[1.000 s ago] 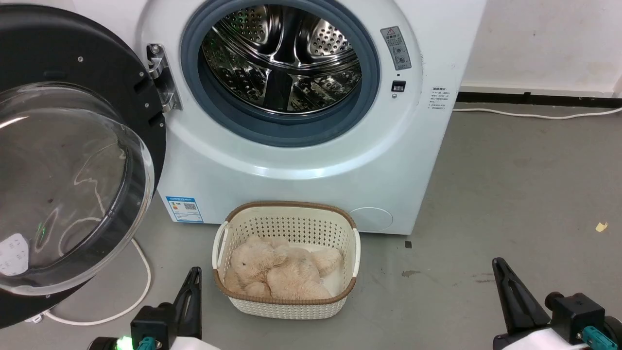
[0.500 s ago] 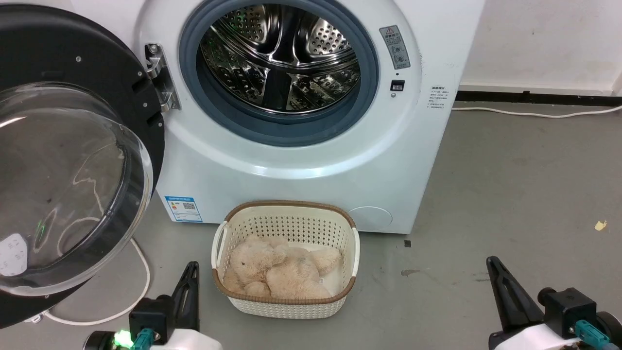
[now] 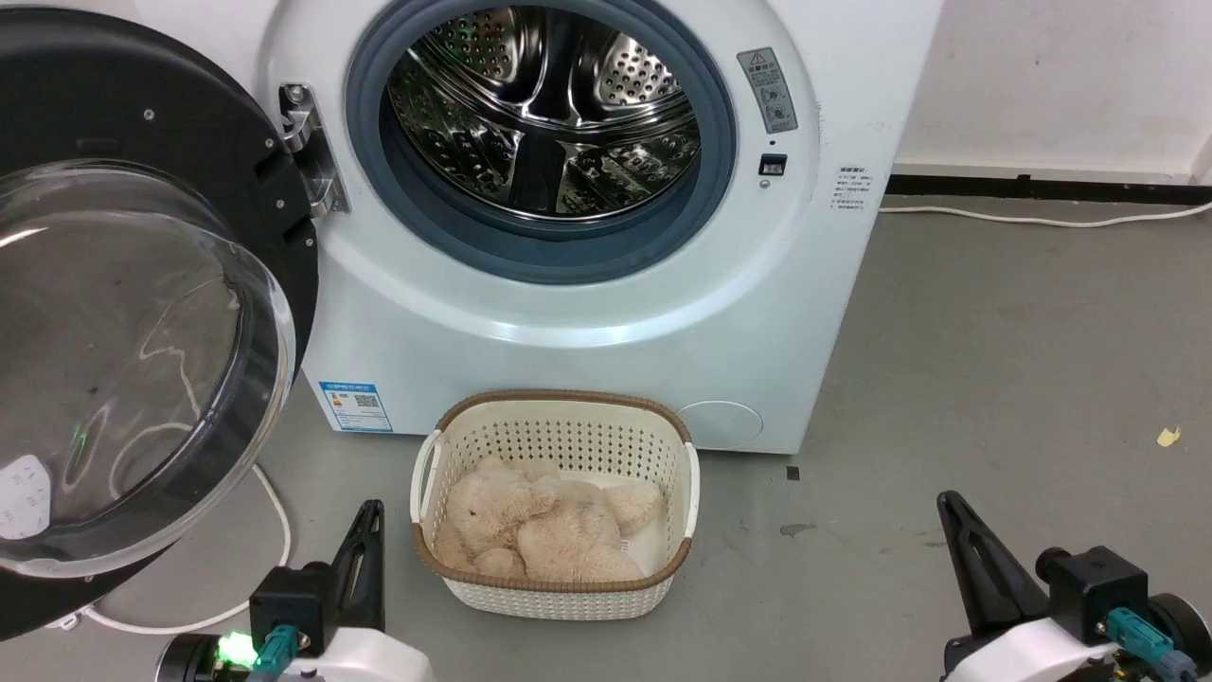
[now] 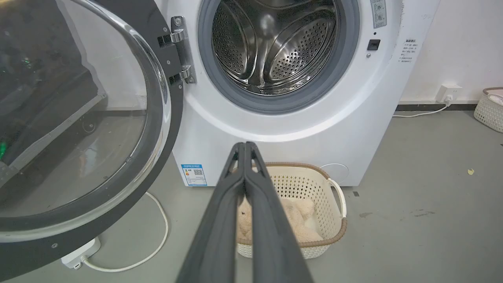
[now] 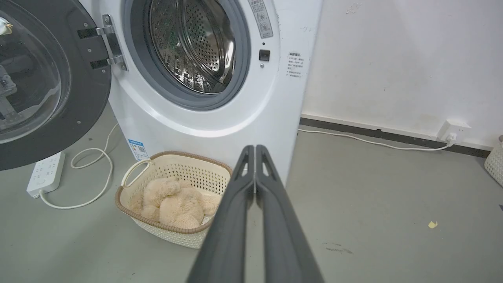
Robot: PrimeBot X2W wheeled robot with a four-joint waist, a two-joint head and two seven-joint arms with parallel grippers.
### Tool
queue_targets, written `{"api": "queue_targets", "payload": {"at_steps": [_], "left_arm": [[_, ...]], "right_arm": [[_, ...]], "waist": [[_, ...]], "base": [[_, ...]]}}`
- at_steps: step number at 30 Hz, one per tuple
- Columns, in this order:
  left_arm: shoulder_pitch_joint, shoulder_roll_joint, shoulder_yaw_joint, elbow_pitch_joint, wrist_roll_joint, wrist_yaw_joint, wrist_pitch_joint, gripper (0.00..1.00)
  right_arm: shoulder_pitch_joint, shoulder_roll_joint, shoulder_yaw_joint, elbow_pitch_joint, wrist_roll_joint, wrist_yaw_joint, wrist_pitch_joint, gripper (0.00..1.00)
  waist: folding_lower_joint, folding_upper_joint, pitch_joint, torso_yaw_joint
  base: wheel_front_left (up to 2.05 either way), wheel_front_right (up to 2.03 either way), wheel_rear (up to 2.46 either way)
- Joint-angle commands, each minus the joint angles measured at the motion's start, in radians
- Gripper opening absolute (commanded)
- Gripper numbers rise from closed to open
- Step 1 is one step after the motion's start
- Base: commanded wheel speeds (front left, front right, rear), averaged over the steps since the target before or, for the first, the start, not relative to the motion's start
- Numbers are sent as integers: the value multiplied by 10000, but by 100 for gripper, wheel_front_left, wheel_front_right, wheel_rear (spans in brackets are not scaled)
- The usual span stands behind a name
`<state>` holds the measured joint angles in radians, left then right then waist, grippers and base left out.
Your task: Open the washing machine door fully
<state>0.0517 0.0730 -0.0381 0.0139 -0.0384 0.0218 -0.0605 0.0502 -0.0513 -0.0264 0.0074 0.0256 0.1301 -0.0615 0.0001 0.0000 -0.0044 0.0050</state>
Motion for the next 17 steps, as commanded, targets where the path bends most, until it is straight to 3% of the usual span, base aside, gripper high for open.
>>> {"api": "queue_targets", "payload": {"at_steps": [1,17], "left_arm": [[-194,-61,64,-52,88,-45,64,0],[-375,-154,241,-101,254,-142,367,0]], "right_arm": [[-191,9,36,-48,-83,5,65,0],[-365,10,163,-62,-180,5,372,0]], "waist": [[-1,0,2,-3],[-1,0,25,-29]], "base": [[0,0,0],[0,0,0]]}}
